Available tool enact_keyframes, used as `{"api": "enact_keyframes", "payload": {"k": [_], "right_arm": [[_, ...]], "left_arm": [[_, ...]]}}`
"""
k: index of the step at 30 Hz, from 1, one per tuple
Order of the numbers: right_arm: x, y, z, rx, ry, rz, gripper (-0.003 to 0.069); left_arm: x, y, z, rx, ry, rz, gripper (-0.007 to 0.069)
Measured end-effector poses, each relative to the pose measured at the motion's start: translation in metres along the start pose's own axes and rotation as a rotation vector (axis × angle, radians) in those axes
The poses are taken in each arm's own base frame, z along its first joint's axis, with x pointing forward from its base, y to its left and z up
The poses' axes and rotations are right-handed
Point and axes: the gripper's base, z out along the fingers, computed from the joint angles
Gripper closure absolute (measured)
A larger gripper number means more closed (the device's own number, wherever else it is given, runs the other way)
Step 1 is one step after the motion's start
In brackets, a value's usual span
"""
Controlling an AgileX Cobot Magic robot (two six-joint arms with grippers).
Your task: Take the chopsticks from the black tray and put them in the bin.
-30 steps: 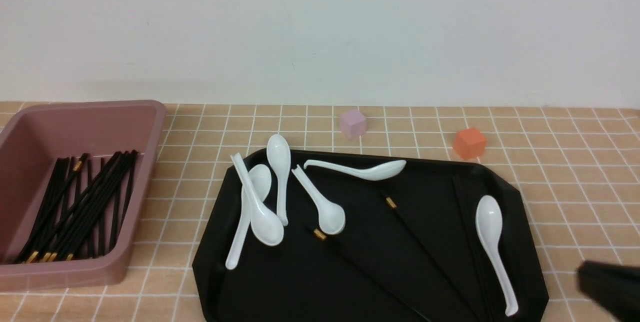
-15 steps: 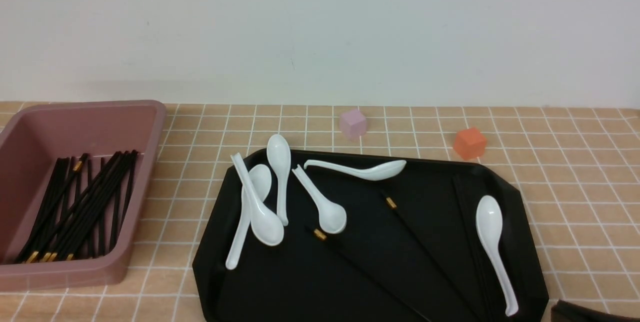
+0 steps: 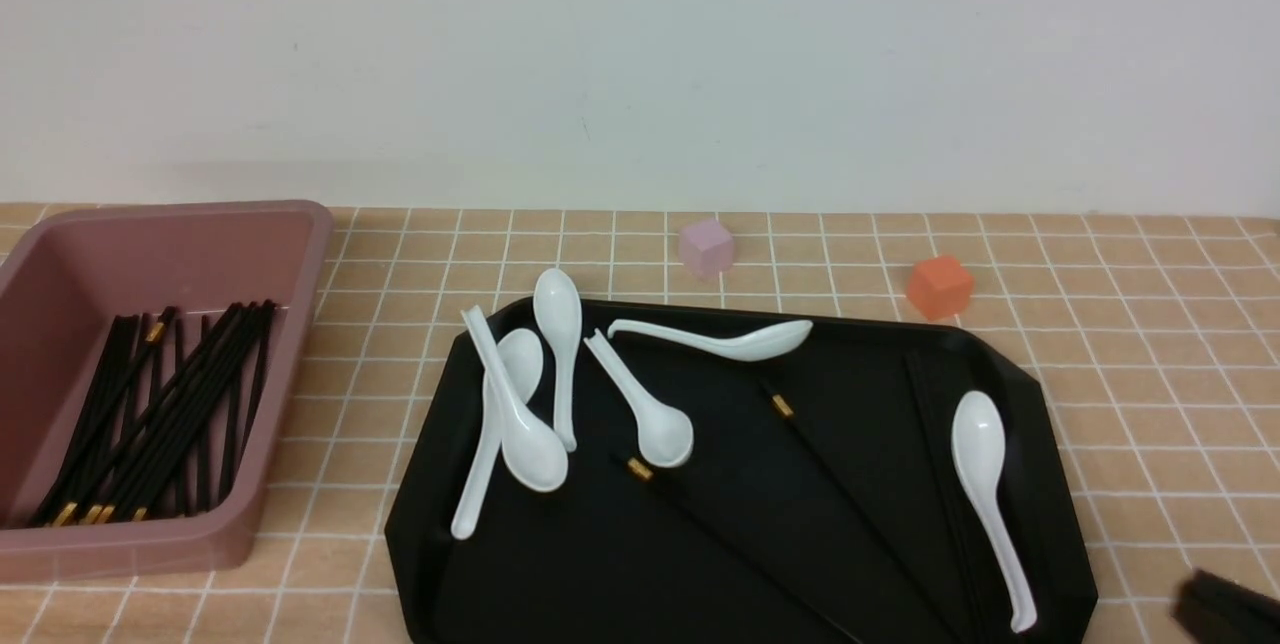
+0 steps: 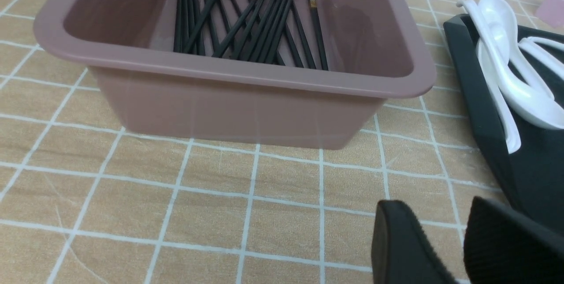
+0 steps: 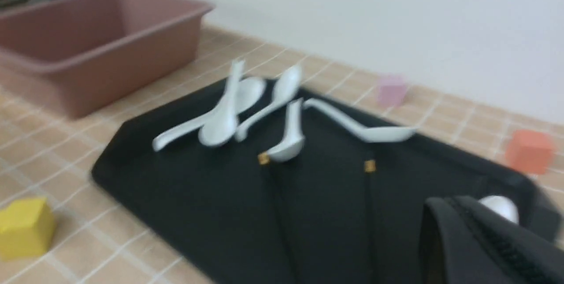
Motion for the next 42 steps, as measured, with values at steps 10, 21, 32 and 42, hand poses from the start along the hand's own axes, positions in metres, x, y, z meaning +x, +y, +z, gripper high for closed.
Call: {"api": "enact_keyframes", "payload": {"k": [10, 21, 32, 42], "right_arm": [[0.037, -0.017, -0.024, 0.293, 0.051, 0.013, 0.0624], [0.047, -0.021, -0.028, 0.376, 0.179, 0.015, 0.0609], [0.047, -0.021, -0.028, 0.377, 0.182, 0.017, 0.0594], [0.047, -0.021, -0.028, 0.377, 0.182, 0.017, 0.0594]], "left_arm": [[0.0, 0.0, 0.0, 0.0, 0.0, 0.0, 0.0386], [0.0, 0.0, 0.0, 0.0, 0.0, 0.0, 0.0386], [0.0, 0.0, 0.0, 0.0, 0.0, 0.0, 0.0386], [0.0, 0.0, 0.0, 0.0, 0.0, 0.0, 0.0386]]}}
